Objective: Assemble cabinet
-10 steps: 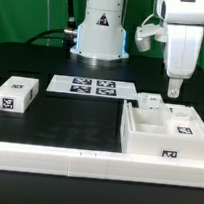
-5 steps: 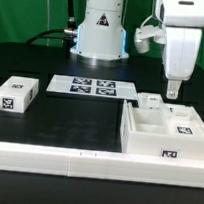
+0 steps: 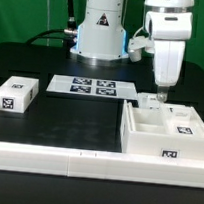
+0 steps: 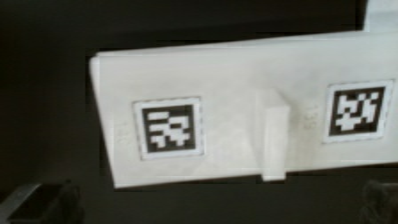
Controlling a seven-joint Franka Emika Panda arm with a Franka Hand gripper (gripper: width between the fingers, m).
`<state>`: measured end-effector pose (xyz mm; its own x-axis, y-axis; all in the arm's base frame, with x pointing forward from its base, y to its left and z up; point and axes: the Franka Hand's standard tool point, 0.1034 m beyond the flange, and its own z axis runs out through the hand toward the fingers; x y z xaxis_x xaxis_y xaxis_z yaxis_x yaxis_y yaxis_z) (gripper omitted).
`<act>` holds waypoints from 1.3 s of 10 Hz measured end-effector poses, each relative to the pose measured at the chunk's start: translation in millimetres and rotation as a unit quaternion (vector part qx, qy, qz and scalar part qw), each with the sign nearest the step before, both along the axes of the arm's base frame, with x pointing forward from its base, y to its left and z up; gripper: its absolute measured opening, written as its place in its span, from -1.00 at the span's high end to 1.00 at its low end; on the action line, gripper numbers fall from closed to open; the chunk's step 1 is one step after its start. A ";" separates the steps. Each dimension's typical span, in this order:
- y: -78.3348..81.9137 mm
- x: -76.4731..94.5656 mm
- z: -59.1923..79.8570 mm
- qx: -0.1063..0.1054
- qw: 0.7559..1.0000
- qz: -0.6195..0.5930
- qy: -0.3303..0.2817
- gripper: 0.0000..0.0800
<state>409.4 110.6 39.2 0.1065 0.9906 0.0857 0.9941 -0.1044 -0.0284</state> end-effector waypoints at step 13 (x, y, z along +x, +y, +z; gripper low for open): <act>-1.7 -13.7 -26.4 0.014 1.000 -0.012 0.007 0.83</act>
Offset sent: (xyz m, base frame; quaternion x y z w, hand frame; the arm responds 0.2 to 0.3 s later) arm -0.0067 -0.0013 -0.0182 -0.0127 0.0136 0.0070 0.9998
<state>395.7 108.9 12.8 0.1322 0.9849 0.1116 0.9907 -0.1278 -0.0461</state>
